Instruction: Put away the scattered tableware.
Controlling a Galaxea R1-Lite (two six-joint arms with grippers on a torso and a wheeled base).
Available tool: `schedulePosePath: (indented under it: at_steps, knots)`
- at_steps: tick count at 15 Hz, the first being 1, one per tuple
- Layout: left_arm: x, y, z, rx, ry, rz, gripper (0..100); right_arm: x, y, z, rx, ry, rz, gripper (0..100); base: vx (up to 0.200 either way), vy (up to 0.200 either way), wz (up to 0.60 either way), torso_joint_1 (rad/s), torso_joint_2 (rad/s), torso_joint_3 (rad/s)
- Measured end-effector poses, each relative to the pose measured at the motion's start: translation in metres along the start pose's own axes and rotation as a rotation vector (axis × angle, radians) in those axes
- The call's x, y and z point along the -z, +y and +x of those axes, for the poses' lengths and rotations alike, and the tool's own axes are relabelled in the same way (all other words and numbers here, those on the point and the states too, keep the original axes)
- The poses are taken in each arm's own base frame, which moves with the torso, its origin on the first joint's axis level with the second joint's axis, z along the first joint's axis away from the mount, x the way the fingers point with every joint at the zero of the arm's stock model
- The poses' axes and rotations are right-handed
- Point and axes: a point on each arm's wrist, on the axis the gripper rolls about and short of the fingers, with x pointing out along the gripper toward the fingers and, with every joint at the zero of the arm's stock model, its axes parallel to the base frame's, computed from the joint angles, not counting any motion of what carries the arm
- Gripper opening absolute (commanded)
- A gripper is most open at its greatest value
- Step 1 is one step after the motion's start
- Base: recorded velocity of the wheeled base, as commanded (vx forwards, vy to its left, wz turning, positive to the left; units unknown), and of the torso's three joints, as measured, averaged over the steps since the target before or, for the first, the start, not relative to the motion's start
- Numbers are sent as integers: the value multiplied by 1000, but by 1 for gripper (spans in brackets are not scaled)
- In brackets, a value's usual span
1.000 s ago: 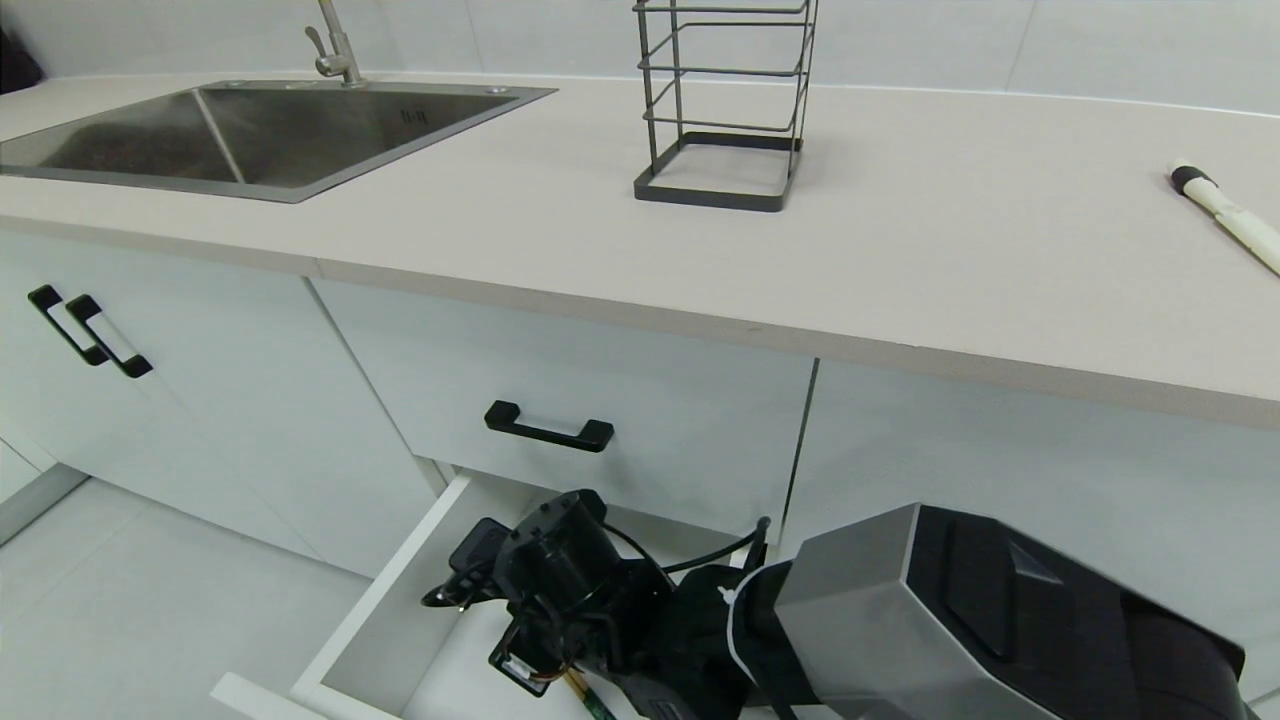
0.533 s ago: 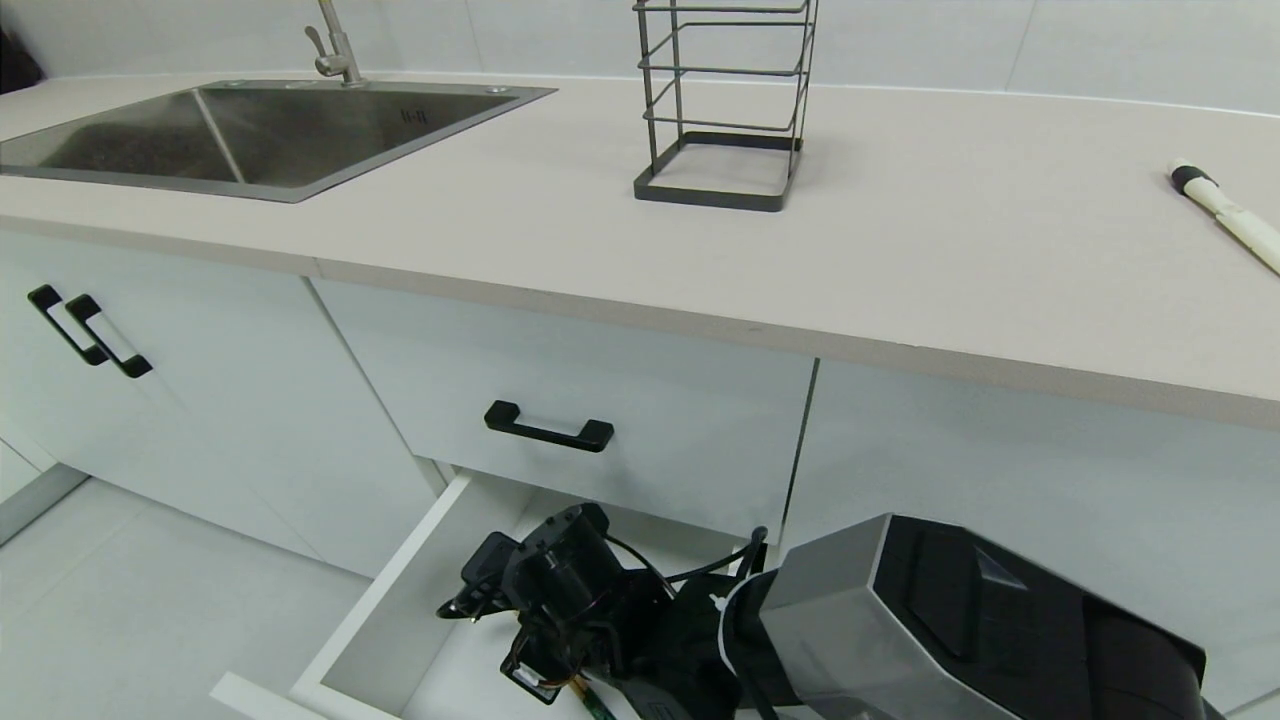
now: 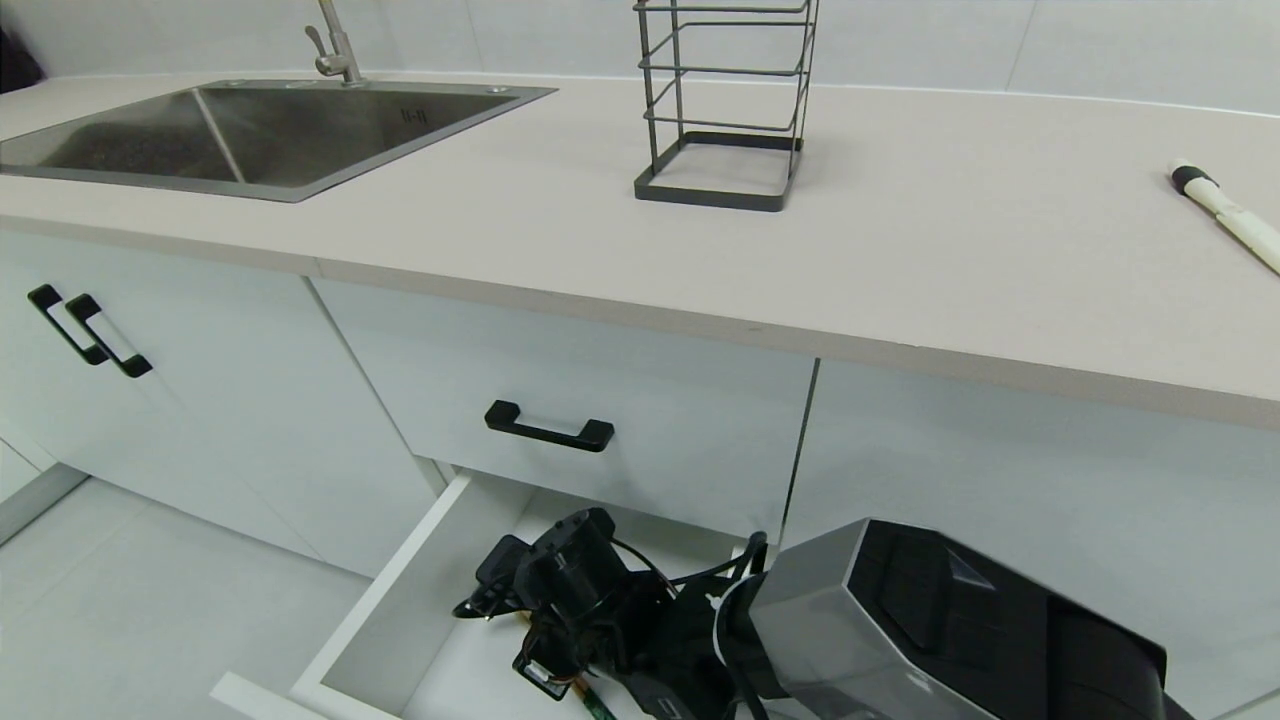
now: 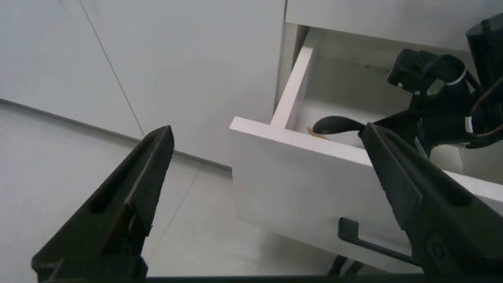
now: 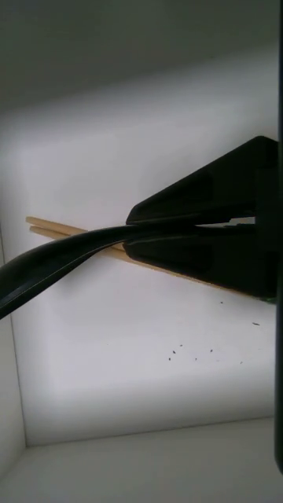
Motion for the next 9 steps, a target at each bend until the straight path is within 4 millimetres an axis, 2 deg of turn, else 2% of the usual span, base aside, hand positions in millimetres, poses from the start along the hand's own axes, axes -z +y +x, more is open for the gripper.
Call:
schedulePosePath:
  at_steps: [9]
  knots:
    - [0, 0, 0, 0, 0, 0, 100, 5, -3, 18, 13, -13, 9, 0, 0, 0, 0, 0, 0, 0]
